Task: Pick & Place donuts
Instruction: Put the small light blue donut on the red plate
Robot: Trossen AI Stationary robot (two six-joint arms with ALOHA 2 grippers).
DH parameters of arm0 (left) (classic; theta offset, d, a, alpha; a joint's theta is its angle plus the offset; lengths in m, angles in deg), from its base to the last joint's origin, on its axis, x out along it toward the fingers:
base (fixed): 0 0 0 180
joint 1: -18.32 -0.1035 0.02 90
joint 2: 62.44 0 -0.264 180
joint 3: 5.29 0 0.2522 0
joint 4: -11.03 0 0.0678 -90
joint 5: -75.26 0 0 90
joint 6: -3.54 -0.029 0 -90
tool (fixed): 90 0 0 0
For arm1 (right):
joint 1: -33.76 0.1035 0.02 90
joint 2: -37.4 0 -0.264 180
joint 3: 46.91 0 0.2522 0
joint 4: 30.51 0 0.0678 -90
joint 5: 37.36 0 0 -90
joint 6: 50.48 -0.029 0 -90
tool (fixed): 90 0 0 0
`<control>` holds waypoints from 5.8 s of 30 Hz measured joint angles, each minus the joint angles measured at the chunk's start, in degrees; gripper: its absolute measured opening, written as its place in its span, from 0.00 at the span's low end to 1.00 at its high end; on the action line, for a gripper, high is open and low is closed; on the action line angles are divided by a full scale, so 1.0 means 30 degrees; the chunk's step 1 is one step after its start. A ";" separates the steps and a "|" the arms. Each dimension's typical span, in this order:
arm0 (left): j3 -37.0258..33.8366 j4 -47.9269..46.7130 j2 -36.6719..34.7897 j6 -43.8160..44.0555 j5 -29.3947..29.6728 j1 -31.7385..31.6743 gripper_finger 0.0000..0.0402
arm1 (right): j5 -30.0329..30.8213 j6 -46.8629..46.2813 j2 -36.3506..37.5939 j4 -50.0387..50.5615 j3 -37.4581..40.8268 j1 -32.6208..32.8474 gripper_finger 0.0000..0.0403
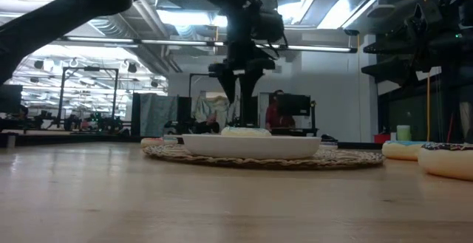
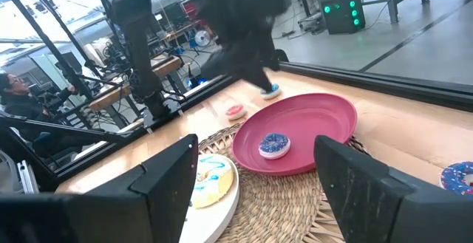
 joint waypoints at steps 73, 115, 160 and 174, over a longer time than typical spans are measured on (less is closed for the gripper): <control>-1.9126 0.9146 -0.8861 0.3737 0.1542 -0.6083 0.61 | 0.0000 0.0000 0.0000 0.0000 0.0000 -0.0001 0.67; -2.0975 1.2340 -0.8060 0.2214 0.1022 -0.6237 0.36 | 0.0000 0.0000 0.0000 0.0000 0.0000 -0.0003 0.67; -1.7385 0.8136 -0.9786 -0.1297 0.0730 -0.3926 0.04 | 0.0000 0.0000 0.0000 0.0000 0.0000 -0.0002 0.67; -1.2736 0.5958 -0.7766 -0.2519 0.0538 -0.2501 0.04 | 0.0007 0.0000 0.0000 0.0000 0.0000 -0.0004 0.67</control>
